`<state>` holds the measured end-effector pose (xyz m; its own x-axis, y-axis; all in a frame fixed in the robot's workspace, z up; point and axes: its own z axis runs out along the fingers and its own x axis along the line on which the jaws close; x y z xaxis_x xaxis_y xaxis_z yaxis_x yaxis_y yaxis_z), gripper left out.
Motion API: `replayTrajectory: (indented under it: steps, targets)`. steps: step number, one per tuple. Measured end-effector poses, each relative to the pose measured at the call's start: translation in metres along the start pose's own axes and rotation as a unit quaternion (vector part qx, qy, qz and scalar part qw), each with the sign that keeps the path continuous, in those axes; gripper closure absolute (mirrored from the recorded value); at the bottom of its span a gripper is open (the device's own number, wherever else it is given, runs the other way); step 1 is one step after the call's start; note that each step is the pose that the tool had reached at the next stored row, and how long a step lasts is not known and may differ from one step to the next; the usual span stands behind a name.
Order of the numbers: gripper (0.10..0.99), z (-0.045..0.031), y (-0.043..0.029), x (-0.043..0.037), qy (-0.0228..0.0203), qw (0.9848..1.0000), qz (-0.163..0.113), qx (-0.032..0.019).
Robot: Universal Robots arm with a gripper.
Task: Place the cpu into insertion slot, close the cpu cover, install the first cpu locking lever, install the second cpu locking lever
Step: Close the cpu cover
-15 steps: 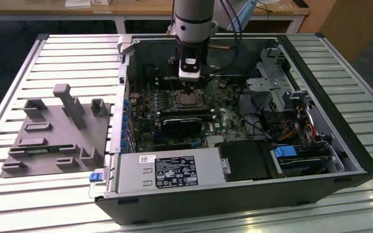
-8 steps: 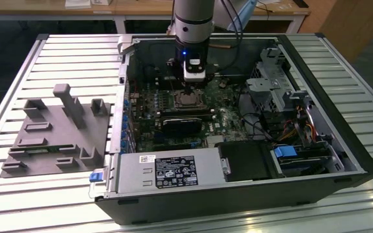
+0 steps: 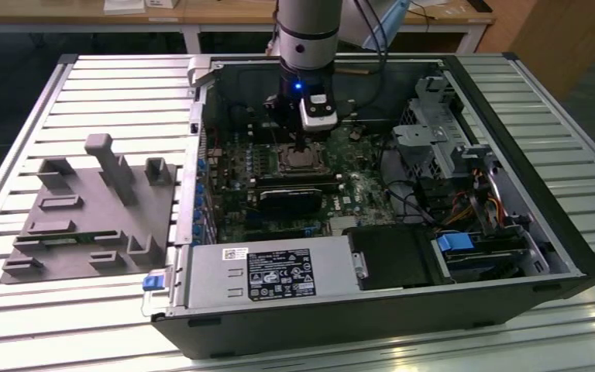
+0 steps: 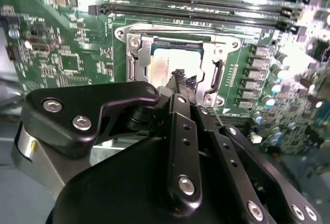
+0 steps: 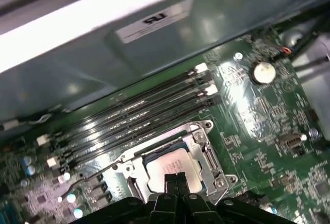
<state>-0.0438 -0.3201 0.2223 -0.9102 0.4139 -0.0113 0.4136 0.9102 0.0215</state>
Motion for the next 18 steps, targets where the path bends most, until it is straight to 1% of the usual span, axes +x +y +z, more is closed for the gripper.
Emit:
replayTrajectory:
  steps: [3,5,7,8,9,11,12,15,16,18]
  targets:
    - [0.984,0.0002,0.0,0.0,0.0006,0.9996,-0.027,-0.0004]
    - [0.984,0.0003,0.0,0.0,0.0009,0.999,-0.045,-0.0005]
    - [0.984,0.0005,0.0,0.0,0.0012,0.998,-0.064,-0.0008]
    - [0.984,0.0007,0.0,0.0,0.0013,0.9973,-0.073,-0.001]
    - [0.984,0.0009,0.0,0.0,0.0015,0.9957,-0.093,-0.0012]
    - [0.984,0.0012,0.0,0.0,0.001,0.9939,-0.11,-0.0018]
    - [0.984,0.0013,0.0,0.0,0.0,0.993,-0.118,-0.0022]
    - [0.984,0.0014,0.0,0.0,-0.004,0.9917,-0.129,-0.0032]
    - [0.984,0.0014,-0.0001,0.0001,-0.0047,0.9913,-0.131,-0.0033]
    - [0.984,0.0008,-0.0001,0.0001,-0.0046,0.9911,-0.133,-0.0031]
